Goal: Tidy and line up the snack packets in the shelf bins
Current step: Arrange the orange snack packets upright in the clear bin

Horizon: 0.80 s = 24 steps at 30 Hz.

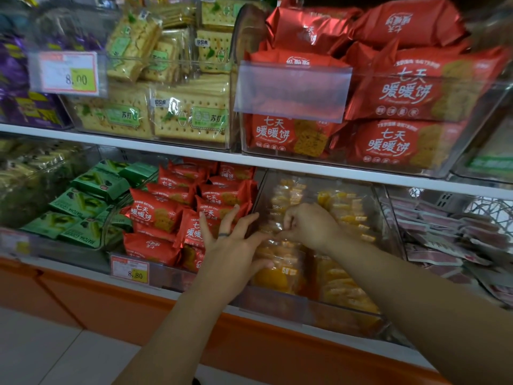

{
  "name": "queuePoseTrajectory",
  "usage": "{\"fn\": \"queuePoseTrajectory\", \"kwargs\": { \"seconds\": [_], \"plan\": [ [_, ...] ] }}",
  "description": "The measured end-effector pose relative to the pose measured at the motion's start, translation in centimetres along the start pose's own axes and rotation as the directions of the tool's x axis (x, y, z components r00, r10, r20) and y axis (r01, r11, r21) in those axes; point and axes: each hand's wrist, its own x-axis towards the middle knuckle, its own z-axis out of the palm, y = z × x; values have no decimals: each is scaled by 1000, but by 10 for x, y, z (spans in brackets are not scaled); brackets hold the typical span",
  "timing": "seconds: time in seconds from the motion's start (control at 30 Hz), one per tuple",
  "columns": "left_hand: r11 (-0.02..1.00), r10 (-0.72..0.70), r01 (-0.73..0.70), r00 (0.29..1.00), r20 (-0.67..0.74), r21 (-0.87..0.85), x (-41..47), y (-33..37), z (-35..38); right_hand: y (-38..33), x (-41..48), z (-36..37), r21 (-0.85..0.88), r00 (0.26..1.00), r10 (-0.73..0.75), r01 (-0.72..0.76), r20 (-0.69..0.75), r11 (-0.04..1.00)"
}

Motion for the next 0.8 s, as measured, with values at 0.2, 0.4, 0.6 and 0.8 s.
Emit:
{"fn": "queuePoseTrajectory", "kwargs": {
  "seconds": [0.2, 0.4, 0.6, 0.8],
  "plan": [
    [996, 84, -84, 996, -9, -20, -10, 0, -7, 11, -32, -43, 338, 999, -32, 15, 44, 941],
    [987, 83, -82, 997, 6, -139, -16, -2, -14, -8, -85, -44, -41, 957, -50, 64, 285, 997],
    [979, 45, -41, 999, 15, -202, -21, -3, -16, -16, -87, -25, -229, 974, -35, 88, 224, 970],
    [982, 22, -22, 1000, -2, -189, -28, -7, -15, -16, -77, -18, -203, 990, -49, 76, 136, 976]
  ]
}}
